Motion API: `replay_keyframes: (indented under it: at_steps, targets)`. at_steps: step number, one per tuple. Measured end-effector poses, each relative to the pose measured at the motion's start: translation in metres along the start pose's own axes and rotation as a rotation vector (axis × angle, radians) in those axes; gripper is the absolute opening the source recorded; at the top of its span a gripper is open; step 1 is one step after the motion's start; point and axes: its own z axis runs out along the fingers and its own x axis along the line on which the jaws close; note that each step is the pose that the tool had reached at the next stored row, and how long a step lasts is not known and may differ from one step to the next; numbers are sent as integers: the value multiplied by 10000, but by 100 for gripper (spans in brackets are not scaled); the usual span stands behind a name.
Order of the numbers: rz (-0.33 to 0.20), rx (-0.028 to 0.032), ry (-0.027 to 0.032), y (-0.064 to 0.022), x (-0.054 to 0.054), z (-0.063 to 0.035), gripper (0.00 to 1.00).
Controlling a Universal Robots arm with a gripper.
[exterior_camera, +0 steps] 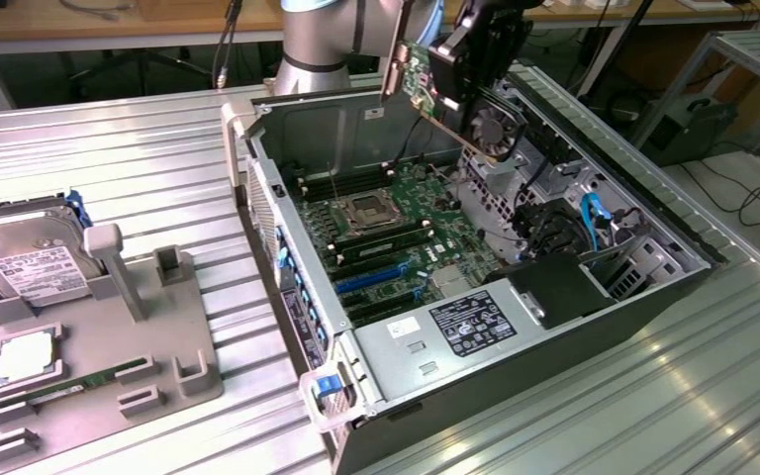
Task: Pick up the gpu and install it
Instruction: 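Insert the gpu into the slot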
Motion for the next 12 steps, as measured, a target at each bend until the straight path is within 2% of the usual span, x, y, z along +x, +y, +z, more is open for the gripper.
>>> replay_keyframes:
  at_steps: [12]
  targets:
    - [-739,-5,-31,0,0,0,28]
